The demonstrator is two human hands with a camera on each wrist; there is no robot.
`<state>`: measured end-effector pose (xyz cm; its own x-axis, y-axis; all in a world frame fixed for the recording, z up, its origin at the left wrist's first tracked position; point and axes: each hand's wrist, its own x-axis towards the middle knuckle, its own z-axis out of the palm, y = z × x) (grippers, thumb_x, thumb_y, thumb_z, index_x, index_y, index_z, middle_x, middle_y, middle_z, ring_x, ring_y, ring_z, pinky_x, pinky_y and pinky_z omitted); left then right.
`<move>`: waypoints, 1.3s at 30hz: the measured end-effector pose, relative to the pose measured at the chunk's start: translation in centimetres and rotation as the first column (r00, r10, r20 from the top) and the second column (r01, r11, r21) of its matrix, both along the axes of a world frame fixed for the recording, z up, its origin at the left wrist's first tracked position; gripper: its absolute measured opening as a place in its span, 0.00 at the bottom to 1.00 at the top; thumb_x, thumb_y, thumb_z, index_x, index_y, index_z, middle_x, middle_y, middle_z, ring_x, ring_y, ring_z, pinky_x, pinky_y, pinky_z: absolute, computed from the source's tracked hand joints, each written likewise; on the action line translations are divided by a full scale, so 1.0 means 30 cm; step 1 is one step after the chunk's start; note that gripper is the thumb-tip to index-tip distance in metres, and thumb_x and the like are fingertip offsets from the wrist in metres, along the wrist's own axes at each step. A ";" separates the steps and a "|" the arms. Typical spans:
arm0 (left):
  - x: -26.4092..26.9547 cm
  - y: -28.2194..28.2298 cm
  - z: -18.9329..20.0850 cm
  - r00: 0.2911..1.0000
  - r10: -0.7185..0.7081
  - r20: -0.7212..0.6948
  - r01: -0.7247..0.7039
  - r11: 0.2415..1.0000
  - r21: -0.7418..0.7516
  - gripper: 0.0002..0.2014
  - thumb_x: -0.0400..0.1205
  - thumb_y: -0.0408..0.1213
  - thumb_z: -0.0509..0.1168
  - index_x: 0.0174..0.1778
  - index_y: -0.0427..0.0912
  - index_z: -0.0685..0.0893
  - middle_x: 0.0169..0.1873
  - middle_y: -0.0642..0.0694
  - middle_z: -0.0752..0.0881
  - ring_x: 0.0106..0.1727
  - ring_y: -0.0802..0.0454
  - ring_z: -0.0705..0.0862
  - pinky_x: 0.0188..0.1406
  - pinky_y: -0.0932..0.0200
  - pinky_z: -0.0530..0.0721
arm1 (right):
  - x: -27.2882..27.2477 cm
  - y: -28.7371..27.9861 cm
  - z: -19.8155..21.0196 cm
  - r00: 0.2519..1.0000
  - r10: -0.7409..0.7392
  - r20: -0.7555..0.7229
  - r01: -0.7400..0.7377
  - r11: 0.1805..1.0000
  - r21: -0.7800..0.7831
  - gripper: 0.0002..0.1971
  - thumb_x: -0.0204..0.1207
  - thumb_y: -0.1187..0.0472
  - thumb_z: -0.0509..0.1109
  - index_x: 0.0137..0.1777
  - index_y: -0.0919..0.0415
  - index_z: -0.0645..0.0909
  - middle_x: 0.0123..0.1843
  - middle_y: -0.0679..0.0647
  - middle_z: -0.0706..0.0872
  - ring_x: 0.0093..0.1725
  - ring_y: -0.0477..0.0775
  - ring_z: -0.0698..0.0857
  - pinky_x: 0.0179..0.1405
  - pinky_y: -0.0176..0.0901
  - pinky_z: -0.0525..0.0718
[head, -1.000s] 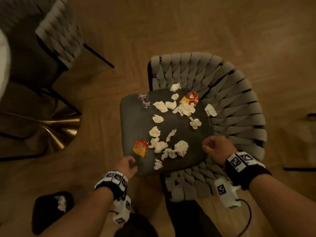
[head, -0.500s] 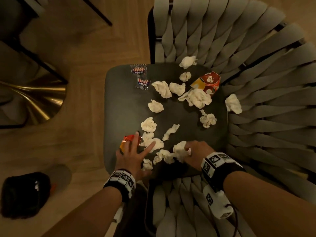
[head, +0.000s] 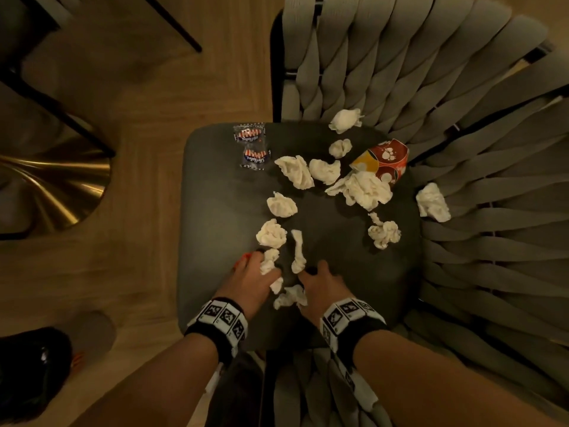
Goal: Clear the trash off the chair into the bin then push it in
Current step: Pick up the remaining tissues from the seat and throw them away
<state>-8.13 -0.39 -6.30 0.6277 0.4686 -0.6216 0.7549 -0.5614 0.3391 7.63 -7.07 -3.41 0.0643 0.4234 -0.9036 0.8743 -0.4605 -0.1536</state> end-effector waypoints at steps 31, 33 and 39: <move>0.287 0.196 0.013 0.990 0.111 0.086 -0.119 0.988 0.103 0.22 0.75 0.48 0.69 0.65 0.61 0.74 0.74 0.42 0.63 0.71 0.38 0.65 0.68 0.42 0.74 | 0.706 0.107 0.053 0.897 -0.282 0.341 0.179 0.936 0.303 0.16 0.76 0.60 0.67 0.64 0.58 0.77 0.67 0.62 0.76 0.59 0.63 0.82 0.56 0.52 0.83; 0.281 0.199 0.029 0.976 0.116 0.185 -0.126 0.991 0.044 0.20 0.74 0.38 0.71 0.59 0.58 0.77 0.69 0.41 0.68 0.67 0.39 0.71 0.63 0.42 0.79 | 0.709 0.116 0.011 0.911 -0.255 0.325 0.177 0.952 0.249 0.16 0.76 0.61 0.68 0.64 0.59 0.77 0.69 0.63 0.74 0.61 0.62 0.81 0.58 0.51 0.83; 0.300 0.325 0.172 0.834 0.277 0.477 -0.360 0.928 0.090 0.19 0.70 0.33 0.73 0.53 0.57 0.81 0.62 0.42 0.73 0.56 0.51 0.73 0.56 0.56 0.76 | 0.728 0.127 -0.057 0.886 -0.313 0.343 0.220 0.933 0.284 0.19 0.75 0.61 0.69 0.65 0.64 0.78 0.70 0.67 0.74 0.63 0.66 0.80 0.64 0.55 0.82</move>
